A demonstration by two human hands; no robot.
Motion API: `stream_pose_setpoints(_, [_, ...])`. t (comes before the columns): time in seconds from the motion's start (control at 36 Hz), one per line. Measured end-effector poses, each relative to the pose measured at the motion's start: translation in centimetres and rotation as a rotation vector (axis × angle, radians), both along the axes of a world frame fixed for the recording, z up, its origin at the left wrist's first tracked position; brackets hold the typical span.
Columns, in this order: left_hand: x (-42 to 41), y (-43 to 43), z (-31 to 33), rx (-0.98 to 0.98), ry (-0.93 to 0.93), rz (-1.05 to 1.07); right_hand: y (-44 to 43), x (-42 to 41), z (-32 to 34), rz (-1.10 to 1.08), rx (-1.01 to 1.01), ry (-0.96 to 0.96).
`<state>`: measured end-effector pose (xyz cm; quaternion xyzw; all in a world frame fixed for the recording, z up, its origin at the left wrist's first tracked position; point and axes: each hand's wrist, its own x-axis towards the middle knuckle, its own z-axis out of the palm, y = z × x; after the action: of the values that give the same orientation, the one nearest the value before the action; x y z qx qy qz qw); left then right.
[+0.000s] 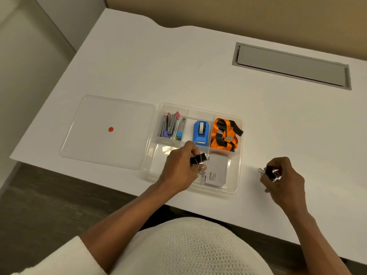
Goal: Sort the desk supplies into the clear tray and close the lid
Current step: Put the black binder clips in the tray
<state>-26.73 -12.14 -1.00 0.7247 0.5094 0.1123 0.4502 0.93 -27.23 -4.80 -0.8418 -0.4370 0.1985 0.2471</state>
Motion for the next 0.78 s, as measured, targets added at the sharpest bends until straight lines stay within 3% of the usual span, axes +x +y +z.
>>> stream_pose_setpoints(0.14, [-3.6,1.6,-0.1,0.008,0.017,0.124,3.8,-3.3,3.4,0.007,0.176,0.088])
stream_pose_setpoints(0.28, [-6.6,2.6,-0.7,0.036,0.126,0.188,8.4,-9.0,5.5,0.138,0.207,0.262])
stream_pose_setpoints(0.42, [-8.4,3.5,-1.3,0.178,0.315,0.099,12.5,-16.0,5.0,0.307,0.101,0.300])
stream_pose_setpoints(0.53, [-8.6,4.0,-1.4,0.220,0.386,0.043,14.7,-20.3,4.3,0.289,0.022,0.332])
stream_pose_setpoints(0.78, [-9.5,4.8,-1.4,0.137,0.329,0.041,15.9,-23.8,3.3,0.177,-0.100,0.224])
